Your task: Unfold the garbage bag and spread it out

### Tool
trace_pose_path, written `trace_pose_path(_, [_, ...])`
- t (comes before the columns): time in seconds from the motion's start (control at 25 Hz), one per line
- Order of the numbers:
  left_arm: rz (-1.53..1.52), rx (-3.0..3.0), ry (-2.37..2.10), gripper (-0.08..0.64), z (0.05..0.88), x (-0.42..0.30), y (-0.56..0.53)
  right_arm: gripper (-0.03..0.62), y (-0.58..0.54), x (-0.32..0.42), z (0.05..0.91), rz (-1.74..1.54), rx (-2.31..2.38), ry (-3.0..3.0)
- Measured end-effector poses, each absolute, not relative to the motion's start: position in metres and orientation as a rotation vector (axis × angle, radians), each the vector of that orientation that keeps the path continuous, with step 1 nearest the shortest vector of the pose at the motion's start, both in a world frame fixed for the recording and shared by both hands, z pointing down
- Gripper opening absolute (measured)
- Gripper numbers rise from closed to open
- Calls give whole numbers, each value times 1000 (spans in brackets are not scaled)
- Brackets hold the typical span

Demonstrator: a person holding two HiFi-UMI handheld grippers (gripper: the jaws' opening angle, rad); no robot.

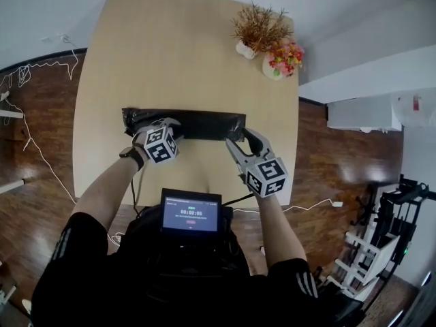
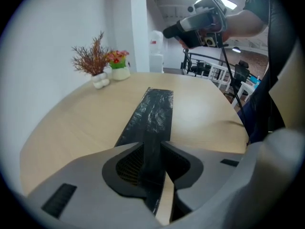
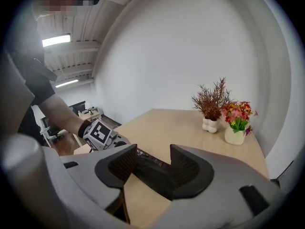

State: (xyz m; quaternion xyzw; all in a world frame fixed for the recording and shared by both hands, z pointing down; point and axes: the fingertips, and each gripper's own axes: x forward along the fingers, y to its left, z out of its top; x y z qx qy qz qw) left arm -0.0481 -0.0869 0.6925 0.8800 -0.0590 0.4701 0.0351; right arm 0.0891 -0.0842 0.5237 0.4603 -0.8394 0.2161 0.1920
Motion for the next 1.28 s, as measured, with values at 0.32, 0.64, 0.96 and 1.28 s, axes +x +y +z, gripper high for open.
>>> trace_pose_path(0.32, [1567,2603,-104,95,726,-47,-79,227,-95,104,553,694,1255,-2342])
trace_pose_path(0.64, [1533,2532,-109,24,729,-51,-72,227,-96,108,570,725,1205,-2353])
trace_pose_path(0.96, [1464,2502,-161,2,710,-56,-77,227,-95,106,579,637,1109,-2359])
trace_pose_path(1.28, [1217,2415,-309,2,673,-57,-104,227,-69,78,610,422,772,-2280])
